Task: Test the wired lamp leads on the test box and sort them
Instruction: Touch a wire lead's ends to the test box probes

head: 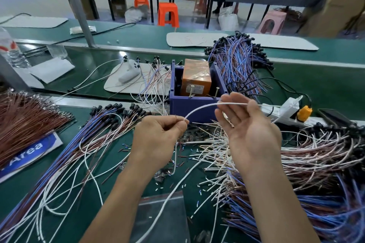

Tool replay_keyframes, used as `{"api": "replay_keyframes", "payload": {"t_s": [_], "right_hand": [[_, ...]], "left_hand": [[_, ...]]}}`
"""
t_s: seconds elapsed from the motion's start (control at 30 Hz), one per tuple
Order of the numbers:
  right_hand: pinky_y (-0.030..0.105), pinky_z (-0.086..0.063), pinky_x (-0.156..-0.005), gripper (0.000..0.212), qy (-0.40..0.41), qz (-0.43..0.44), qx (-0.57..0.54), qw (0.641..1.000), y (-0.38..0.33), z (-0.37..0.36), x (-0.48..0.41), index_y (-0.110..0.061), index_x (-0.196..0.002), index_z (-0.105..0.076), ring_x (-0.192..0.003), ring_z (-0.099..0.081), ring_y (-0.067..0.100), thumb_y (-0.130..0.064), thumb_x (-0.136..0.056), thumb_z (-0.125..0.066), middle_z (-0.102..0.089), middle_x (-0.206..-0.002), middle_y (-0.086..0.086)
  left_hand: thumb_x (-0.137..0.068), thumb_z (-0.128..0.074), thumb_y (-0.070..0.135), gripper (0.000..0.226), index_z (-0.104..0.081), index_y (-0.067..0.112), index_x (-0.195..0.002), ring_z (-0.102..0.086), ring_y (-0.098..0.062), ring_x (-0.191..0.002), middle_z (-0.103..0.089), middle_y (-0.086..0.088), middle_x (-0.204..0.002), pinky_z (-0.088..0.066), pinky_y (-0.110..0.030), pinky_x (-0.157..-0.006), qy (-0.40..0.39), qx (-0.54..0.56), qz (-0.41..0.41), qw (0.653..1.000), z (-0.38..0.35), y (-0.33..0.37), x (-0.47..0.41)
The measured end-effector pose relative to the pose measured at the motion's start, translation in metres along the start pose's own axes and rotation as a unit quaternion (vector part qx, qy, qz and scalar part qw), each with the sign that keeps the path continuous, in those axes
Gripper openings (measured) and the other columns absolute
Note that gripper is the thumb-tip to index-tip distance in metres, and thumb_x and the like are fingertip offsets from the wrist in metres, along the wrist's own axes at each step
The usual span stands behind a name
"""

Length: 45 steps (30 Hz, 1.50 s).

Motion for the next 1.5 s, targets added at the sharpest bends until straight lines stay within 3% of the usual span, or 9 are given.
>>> {"api": "replay_keyframes", "payload": {"t_s": [0.1,0.17,0.23,0.33,0.47,0.6,0.8,1.07,1.5], "right_hand": [[0.033,-0.061,-0.064,0.037,0.017,-0.045,-0.112,0.993,0.001,0.001,-0.007,-0.005,-0.090,-0.068,-0.073,-0.075,0.019,-0.022,-0.109,-0.040,-0.075,-0.090,0.016],[0.022,-0.049,-0.048,0.031,0.013,-0.054,-0.124,0.991,-0.003,0.005,-0.011,-0.004,-0.098,-0.066,-0.045,-0.050,0.007,-0.019,-0.109,-0.041,-0.065,-0.073,0.008],[0.020,-0.040,-0.045,0.028,0.018,-0.041,-0.057,0.997,-0.012,0.014,-0.015,-0.002,-0.114,-0.066,-0.041,-0.032,0.006,-0.018,-0.109,-0.043,-0.058,-0.065,0.005],[0.021,-0.035,-0.042,0.023,0.029,0.027,0.117,0.992,-0.045,0.023,-0.021,-0.008,-0.113,-0.070,-0.040,-0.037,0.009,-0.013,-0.106,-0.048,-0.059,-0.059,0.008],[0.019,-0.037,-0.041,0.027,0.032,0.150,0.437,0.886,-0.092,0.011,-0.031,-0.023,-0.080,-0.080,-0.044,-0.051,0.013,-0.014,-0.099,-0.062,-0.064,-0.053,0.003],[0.024,-0.039,-0.048,0.018,-0.013,0.200,0.622,0.757,-0.092,-0.010,-0.040,-0.030,-0.073,-0.079,-0.041,-0.050,0.005,-0.035,-0.090,-0.072,-0.066,-0.052,-0.008],[0.031,-0.050,-0.062,0.016,-0.031,0.210,0.743,0.634,-0.079,-0.018,-0.051,-0.028,-0.074,-0.078,-0.060,-0.063,0.019,-0.033,-0.089,-0.074,-0.069,-0.060,-0.009],[0.031,-0.055,-0.072,0.009,-0.093,0.282,0.735,0.610,-0.088,-0.029,-0.068,-0.023,-0.083,-0.083,-0.067,-0.068,0.017,-0.026,-0.088,-0.077,-0.075,-0.070,-0.007],[0.022,-0.051,-0.069,0.005,-0.138,0.299,0.704,0.629,-0.085,-0.024,-0.082,-0.022,-0.085,-0.084,-0.065,-0.069,0.010,-0.023,-0.087,-0.079,-0.076,-0.071,-0.008]], "left_hand": [[-0.099,-0.066,0.012,0.025,-0.080,0.029,-0.087,-0.069,-0.009,-0.066,-0.077,0.002,-0.072,-0.054,-0.019,-0.062,-0.069,0.046,0.040,0.996,-0.019,-0.010,-0.001],[-0.103,-0.058,0.009,0.025,-0.078,0.021,-0.093,-0.074,-0.019,-0.073,-0.078,-0.003,-0.078,-0.059,-0.025,-0.068,-0.049,0.099,0.054,0.992,-0.018,-0.013,-0.001],[-0.106,-0.052,0.011,0.026,-0.076,0.014,-0.097,-0.073,-0.021,-0.062,-0.076,-0.005,-0.073,-0.059,-0.026,-0.059,-0.008,0.159,0.065,0.985,-0.008,-0.015,-0.004],[-0.108,-0.048,0.015,0.031,-0.076,0.018,-0.098,-0.051,-0.014,-0.045,-0.061,-0.001,-0.058,-0.042,-0.021,-0.042,0.039,0.169,0.044,0.984,0.017,-0.011,-0.014],[-0.105,-0.046,0.010,0.040,-0.078,0.033,-0.104,-0.032,-0.008,-0.044,-0.052,0.006,-0.059,-0.025,-0.019,-0.039,0.057,0.070,0.025,0.996,0.040,-0.005,-0.036],[-0.101,-0.046,0.002,0.044,-0.057,0.029,-0.134,-0.056,-0.011,-0.049,-0.072,0.009,-0.066,-0.040,-0.019,-0.044,0.000,-0.101,0.023,0.995,0.020,0.000,-0.052],[-0.096,-0.064,0.010,0.019,-0.062,0.025,-0.086,-0.069,0.002,-0.057,-0.073,0.018,-0.065,-0.049,-0.019,-0.058,-0.003,-0.144,0.000,0.990,-0.002,0.006,-0.056],[-0.088,-0.076,0.034,0.016,-0.066,0.040,-0.078,-0.060,0.009,-0.065,-0.060,0.026,-0.063,-0.033,-0.005,-0.063,0.053,-0.271,-0.083,0.958,0.001,0.022,-0.073],[-0.092,-0.074,0.033,0.005,-0.071,0.032,-0.088,-0.059,0.004,-0.062,-0.061,0.022,-0.064,-0.042,-0.024,-0.063,0.076,-0.285,-0.078,0.952,0.001,0.012,-0.086]]}}
Point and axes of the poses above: each hand's wrist, its own x-axis away from the middle knuckle, its own z-axis out of the back of the hand, y = z × x, the point moved 10 cm from there along -x, towards the middle knuckle
